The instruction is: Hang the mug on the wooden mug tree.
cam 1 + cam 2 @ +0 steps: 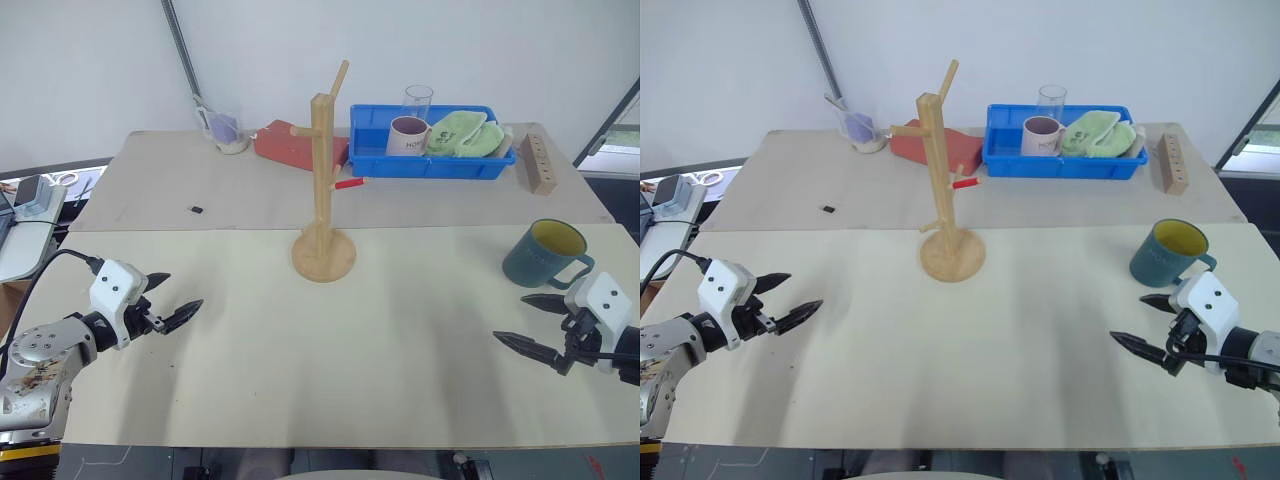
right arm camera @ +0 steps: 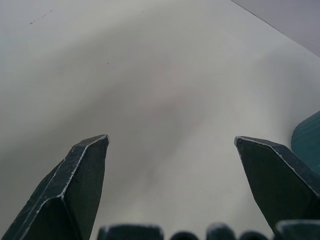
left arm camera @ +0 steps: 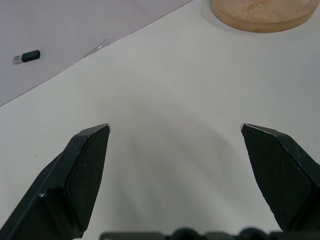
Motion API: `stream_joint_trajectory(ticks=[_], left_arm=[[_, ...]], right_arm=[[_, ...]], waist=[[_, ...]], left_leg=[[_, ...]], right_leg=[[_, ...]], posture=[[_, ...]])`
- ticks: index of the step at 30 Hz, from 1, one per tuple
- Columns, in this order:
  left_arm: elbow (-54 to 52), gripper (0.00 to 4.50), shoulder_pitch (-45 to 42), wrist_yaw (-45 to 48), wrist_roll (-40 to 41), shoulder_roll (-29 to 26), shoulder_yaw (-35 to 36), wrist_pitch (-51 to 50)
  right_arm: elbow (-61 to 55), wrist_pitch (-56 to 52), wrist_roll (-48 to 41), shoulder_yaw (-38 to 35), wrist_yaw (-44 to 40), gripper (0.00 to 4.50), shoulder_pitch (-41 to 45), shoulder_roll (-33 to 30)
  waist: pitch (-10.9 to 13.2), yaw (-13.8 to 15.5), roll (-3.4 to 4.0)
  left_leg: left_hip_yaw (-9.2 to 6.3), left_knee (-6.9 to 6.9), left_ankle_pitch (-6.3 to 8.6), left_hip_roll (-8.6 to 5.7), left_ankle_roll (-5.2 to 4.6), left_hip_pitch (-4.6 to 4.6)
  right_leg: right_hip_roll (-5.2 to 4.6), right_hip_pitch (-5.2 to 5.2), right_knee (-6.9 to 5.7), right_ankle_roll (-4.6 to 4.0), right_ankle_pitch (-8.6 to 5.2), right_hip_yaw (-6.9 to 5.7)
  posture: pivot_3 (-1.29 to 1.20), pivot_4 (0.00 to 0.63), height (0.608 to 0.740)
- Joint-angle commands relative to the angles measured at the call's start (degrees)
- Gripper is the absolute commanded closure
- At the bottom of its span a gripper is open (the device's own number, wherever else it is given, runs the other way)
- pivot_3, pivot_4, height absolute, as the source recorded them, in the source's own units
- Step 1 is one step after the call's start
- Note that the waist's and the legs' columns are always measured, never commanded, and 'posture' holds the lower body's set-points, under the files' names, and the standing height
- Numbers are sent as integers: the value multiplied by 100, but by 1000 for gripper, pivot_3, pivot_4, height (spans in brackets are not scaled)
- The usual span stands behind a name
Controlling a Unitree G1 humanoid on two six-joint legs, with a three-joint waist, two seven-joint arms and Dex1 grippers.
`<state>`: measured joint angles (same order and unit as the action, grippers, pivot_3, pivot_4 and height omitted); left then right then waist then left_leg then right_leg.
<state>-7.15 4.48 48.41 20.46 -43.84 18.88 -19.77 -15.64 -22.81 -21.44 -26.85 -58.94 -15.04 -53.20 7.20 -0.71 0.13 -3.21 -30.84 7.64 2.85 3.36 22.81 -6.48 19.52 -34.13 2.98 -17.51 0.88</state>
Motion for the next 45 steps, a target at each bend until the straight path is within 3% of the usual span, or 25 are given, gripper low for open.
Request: stream_joint_trajectory(ticks=[1, 18, 26, 32, 38, 45], left_arm=[[125, 0, -109, 229, 6, -161, -17, 180], [1008, 0, -645, 840, 118, -125, -74, 1018], [-652, 0, -1305, 1216, 1121, -85, -638, -26], [-1549, 0, -2565, 1447, 1798, 67, -1711, -1085], [-1466, 0, -3479, 1291, 1749, 962, -2527, -1185], [-1264, 0, -3771, 1321, 1322, 1468, -3013, -819]], right_arm=[[-177, 54, -29, -174, 48, 34, -48, 17], [-340, 90, -52, -368, 152, 34, -371, 177], [-512, 36, -232, -575, 611, 34, -249, 592], [-1351, -267, -476, -819, 1478, 34, -711, 1498], [-1562, -292, -85, -740, 3375, 34, -316, 2831], [-950, -262, 661, -425, 4464, 34, 312, 3137]], waist=[[0, 0, 0], [-2, 0, 2], [-2, 80, 0], [-5, 133, 4], [-9, 50, 7], [-13, -17, 17]], left_leg=[[0, 0, 0, 0, 0, 0], [4, 2, 0, 3, 0, 2], [12, 0, -1, 3, 0, 14], [6, -3, -2, 3, -2, 4], [-4, -21, -4, 2, -3, 2], [-9, -19, -6, -1, -7, -2]], right_leg=[[0, 0, 0, 0, 0, 0], [2, 10, -4, 0, 0, 3], [2, 6, -4, 1, 1, 3], [13, -17, -9, 7, 4, 4], [24, -25, -5, 11, 6, 17], [28, -24, -8, 12, 7, 22]], posture=[[0, 150, 740], [0, 150, 740], [0, 150, 740], [0, 150, 740], [0, 150, 740], [0, 150, 740]])
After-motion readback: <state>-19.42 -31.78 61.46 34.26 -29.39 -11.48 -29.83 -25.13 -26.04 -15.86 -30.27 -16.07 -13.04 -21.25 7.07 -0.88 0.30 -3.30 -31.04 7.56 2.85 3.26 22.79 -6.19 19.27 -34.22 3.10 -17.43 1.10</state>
